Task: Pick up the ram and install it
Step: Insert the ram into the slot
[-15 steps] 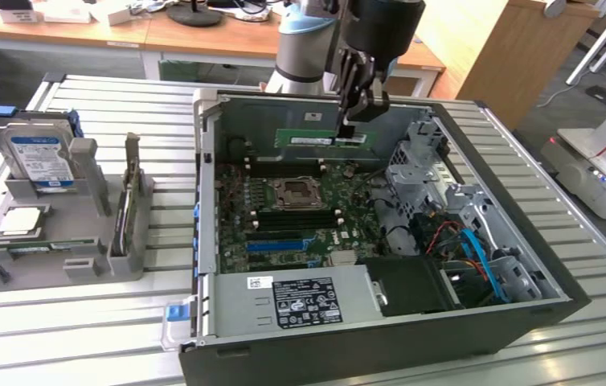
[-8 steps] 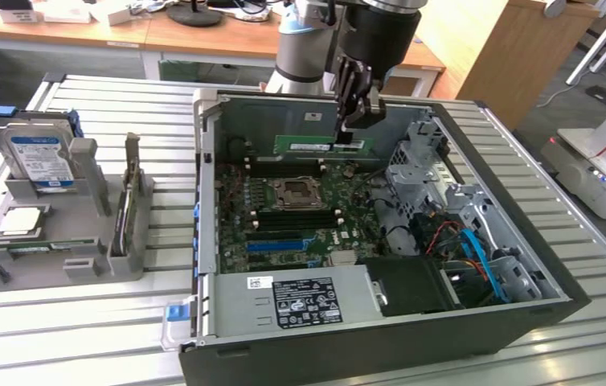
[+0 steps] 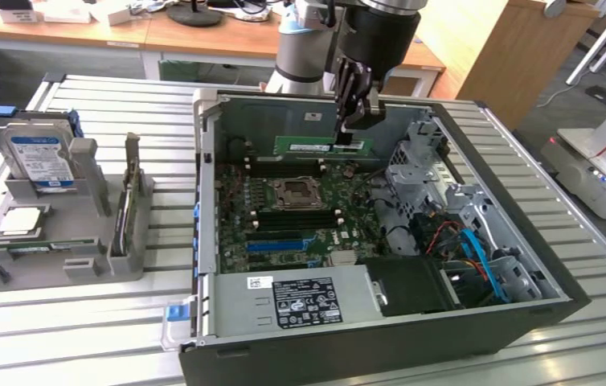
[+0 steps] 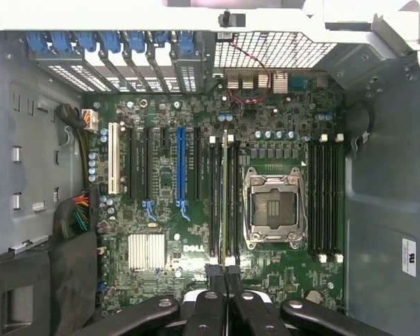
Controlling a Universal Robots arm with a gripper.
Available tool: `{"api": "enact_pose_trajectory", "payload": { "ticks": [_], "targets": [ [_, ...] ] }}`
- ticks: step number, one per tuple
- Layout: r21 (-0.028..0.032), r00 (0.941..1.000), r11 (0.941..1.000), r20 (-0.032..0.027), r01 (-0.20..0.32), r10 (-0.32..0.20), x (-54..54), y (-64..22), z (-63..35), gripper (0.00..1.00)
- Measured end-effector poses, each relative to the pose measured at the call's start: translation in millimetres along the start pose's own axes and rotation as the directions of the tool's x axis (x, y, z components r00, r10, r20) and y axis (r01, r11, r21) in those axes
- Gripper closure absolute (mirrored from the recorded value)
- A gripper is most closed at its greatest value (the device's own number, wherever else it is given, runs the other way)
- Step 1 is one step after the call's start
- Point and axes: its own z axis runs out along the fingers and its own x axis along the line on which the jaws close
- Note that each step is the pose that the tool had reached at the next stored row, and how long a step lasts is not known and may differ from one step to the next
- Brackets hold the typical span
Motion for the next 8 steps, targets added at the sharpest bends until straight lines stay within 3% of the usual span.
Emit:
{"api": "enact_pose_trajectory", "payload": {
  "ticks": [8],
  "targets": [
    [0.0001, 1.0000, 1.0000, 0.0002, 0.000, 0.000, 0.1, 0.4, 3.0, 0.88]
  ]
}}
